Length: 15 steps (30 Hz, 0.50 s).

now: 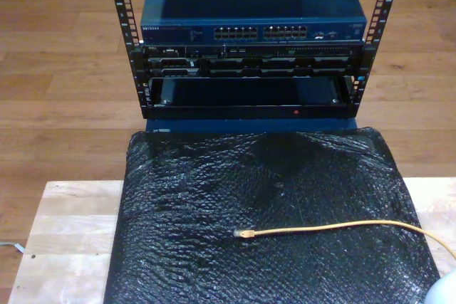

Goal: Grab the cable and plug it in

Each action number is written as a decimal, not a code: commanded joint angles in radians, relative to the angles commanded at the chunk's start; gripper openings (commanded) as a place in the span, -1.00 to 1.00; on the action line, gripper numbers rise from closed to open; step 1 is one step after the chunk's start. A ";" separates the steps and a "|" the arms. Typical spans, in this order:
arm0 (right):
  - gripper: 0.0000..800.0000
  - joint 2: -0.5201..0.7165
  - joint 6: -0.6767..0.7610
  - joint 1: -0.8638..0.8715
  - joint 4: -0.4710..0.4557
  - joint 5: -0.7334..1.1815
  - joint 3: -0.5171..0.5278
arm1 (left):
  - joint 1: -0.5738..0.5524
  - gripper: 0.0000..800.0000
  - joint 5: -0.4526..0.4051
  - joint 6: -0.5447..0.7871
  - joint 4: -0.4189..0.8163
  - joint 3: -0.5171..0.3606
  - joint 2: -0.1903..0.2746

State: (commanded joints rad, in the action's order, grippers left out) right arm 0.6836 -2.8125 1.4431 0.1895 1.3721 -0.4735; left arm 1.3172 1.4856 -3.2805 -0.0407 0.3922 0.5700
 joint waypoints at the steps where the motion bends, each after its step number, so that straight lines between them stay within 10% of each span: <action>1: 0.99 0.000 0.018 -0.008 0.006 0.005 -0.008 | -0.020 1.00 0.009 -0.018 -0.005 0.011 0.000; 15: 0.99 -0.075 0.181 -0.120 0.095 0.190 -0.193 | -0.153 1.00 0.097 -0.147 -0.080 0.081 -0.002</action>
State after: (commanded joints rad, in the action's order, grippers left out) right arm 0.6084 -2.6314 1.3234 0.2846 1.5624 -0.6669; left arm 1.1638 1.5823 -3.4277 -0.1204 0.4735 0.5685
